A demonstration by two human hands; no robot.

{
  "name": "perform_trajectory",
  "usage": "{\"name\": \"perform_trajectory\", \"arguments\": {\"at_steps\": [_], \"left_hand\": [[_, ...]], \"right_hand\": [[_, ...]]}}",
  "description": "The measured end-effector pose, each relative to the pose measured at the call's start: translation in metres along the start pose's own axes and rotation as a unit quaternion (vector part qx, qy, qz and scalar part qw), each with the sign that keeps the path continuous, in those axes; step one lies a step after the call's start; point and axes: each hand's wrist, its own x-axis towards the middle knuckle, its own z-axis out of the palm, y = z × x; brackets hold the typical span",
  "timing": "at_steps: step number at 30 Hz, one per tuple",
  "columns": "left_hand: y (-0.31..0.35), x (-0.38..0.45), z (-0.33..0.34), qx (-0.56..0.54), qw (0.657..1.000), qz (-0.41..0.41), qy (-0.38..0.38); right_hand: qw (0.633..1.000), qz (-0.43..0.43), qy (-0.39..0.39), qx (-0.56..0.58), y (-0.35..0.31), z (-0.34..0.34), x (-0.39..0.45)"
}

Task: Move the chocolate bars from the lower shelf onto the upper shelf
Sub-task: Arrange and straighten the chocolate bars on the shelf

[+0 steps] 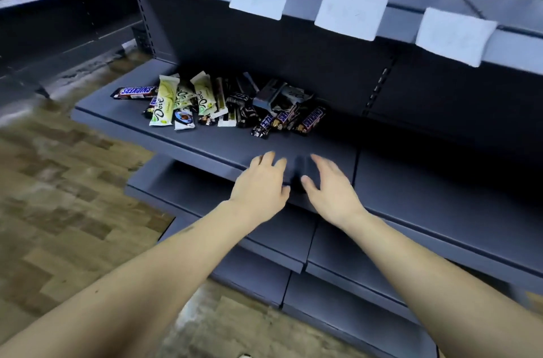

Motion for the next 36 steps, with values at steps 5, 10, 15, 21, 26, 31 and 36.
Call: {"name": "perform_trajectory", "arguments": {"at_steps": [5,10,15,21,26,31,36], "left_hand": [[-0.020,0.059,0.025,-0.007,0.999,-0.008,0.049],[-0.023,0.108,0.039,0.013,0.994,-0.029,0.106],[-0.023,0.126,0.052,0.041,0.992,-0.037,0.115],[-0.019,0.104,0.050,0.045,0.995,-0.016,0.089],[-0.014,0.090,0.036,0.068,0.996,-0.015,0.062],[-0.009,0.063,0.025,0.106,0.993,-0.016,0.053],[0.003,0.052,0.024,0.000,0.999,0.013,0.051]], "right_hand": [[0.999,0.002,0.044,-0.003,0.008,0.027,0.057],[0.996,0.011,0.073,-0.051,0.013,0.036,0.111],[0.992,0.025,0.079,-0.095,0.013,0.041,0.129],[0.985,0.023,0.169,-0.021,0.018,0.046,0.097],[0.976,0.076,0.202,-0.038,0.015,0.044,0.051],[0.976,0.092,0.167,-0.100,0.008,0.038,0.016],[0.983,0.052,0.168,-0.051,0.004,0.018,0.011]]}}
